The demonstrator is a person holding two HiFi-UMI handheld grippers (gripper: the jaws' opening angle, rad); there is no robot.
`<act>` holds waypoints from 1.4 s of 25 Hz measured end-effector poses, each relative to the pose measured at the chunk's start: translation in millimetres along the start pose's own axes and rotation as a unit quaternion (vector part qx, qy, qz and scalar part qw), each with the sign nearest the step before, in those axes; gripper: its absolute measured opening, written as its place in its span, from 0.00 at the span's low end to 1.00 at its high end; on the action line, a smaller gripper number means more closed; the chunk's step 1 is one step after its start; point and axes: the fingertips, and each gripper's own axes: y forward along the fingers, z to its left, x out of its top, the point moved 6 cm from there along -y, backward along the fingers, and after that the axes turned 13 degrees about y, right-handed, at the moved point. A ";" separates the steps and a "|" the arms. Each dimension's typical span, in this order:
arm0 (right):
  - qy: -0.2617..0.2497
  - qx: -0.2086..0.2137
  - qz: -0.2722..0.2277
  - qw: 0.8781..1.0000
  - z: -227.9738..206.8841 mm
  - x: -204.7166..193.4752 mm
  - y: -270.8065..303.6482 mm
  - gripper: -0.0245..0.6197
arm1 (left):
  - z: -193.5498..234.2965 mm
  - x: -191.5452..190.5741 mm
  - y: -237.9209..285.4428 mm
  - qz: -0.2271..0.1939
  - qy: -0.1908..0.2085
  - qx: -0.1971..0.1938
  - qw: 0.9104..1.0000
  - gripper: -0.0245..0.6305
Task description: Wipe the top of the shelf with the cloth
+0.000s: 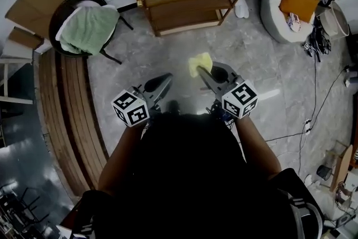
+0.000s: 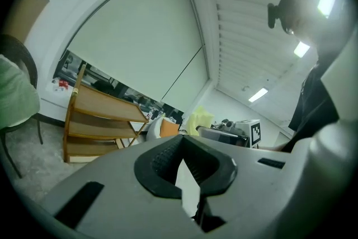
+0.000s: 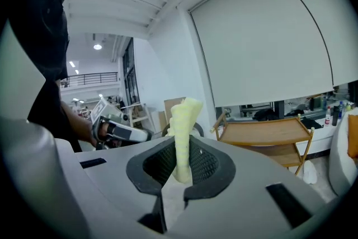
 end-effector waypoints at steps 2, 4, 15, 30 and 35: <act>0.002 -0.011 0.001 1.000 -5.1 8.9 12.9 0.11 | 20.2 7.1 1.0 -0.009 -0.003 -0.006 1.000 0.05; 0.001 -0.023 0.001 1.000 -10.1 14.8 23.3 0.11 | 39.2 10.9 2.0 -0.010 0.000 -0.009 1.000 0.05; 0.013 -0.031 -0.007 0.999 -84.5 56.2 54.9 0.11 | 101.8 31.3 60.7 0.003 -0.011 -0.009 1.000 0.05; 0.013 0.056 -0.006 0.998 -244.9 150.5 102.2 0.11 | 184.0 120.2 205.1 0.003 -0.029 0.066 0.997 0.05; 0.017 0.073 0.002 0.997 -278.2 152.4 110.7 0.11 | 195.0 133.6 227.4 0.009 -0.019 0.099 0.995 0.05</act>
